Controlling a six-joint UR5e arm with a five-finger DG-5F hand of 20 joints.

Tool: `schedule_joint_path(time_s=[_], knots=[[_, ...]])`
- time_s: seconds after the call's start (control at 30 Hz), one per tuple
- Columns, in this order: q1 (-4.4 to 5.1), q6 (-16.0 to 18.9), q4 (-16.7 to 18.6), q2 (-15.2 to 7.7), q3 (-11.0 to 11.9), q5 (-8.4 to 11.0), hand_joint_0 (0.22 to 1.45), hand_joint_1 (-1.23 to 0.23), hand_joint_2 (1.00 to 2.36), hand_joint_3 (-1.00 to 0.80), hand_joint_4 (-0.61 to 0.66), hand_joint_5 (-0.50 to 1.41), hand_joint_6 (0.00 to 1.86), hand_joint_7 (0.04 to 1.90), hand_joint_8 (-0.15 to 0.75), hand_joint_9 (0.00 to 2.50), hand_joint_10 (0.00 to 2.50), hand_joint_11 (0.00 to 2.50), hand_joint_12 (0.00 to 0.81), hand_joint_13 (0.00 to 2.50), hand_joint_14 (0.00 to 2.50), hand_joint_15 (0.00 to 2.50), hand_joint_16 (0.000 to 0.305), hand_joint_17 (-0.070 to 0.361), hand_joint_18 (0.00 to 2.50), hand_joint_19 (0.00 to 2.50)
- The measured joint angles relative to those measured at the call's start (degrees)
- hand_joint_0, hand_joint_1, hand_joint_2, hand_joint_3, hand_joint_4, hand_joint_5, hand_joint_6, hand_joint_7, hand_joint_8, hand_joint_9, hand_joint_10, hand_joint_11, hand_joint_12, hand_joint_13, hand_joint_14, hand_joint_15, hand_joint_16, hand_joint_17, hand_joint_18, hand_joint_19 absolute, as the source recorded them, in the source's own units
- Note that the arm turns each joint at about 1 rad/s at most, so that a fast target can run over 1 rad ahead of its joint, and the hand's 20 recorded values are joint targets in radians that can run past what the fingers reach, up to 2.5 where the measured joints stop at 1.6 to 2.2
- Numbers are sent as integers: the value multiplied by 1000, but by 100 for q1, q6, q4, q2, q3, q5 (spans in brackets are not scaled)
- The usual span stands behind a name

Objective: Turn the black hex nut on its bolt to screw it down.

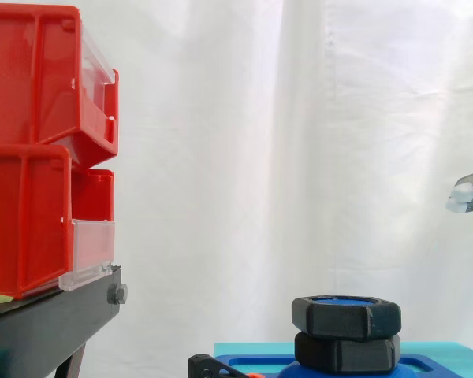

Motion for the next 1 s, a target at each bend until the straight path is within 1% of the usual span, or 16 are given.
schedule_joint_path(time_s=[0.2,0.37,0.4,0.5,0.53,0.63,0.77,1.0], knots=[[0,0,0,0,0,3,443,-320,1000,-500,-54,-300,500,552,157,78,0,0,350,0,0,0,67,150,122,319],[0,0,0,0,1,5,448,-361,1000,-500,-47,-300,501,557,153,55,0,0,348,0,0,0,66,148,119,333],[0,0,0,0,2,4,449,-351,1000,-500,-53,-300,501,568,150,23,0,0,346,0,0,0,65,146,80,361],[0,0,0,0,2,0,452,-365,1000,-500,-52,-300,501,567,152,27,0,0,344,0,0,0,64,144,80,359],[0,0,0,0,1,1,452,-386,1000,-500,-42,-300,500,555,158,58,0,0,346,0,0,0,65,146,120,336],[0,0,0,0,1,8,458,-402,1000,-500,-35,-300,500,558,166,88,0,0,344,0,0,0,63,141,130,344],[0,0,0,0,1,2,501,-456,1000,-500,-54,-300,501,567,175,28,0,0,327,0,0,0,57,129,68,365],[0,0,0,0,1,6,500,-468,1000,-500,-46,-300,501,587,199,0,0,0,330,0,0,0,58,132,52,353]])
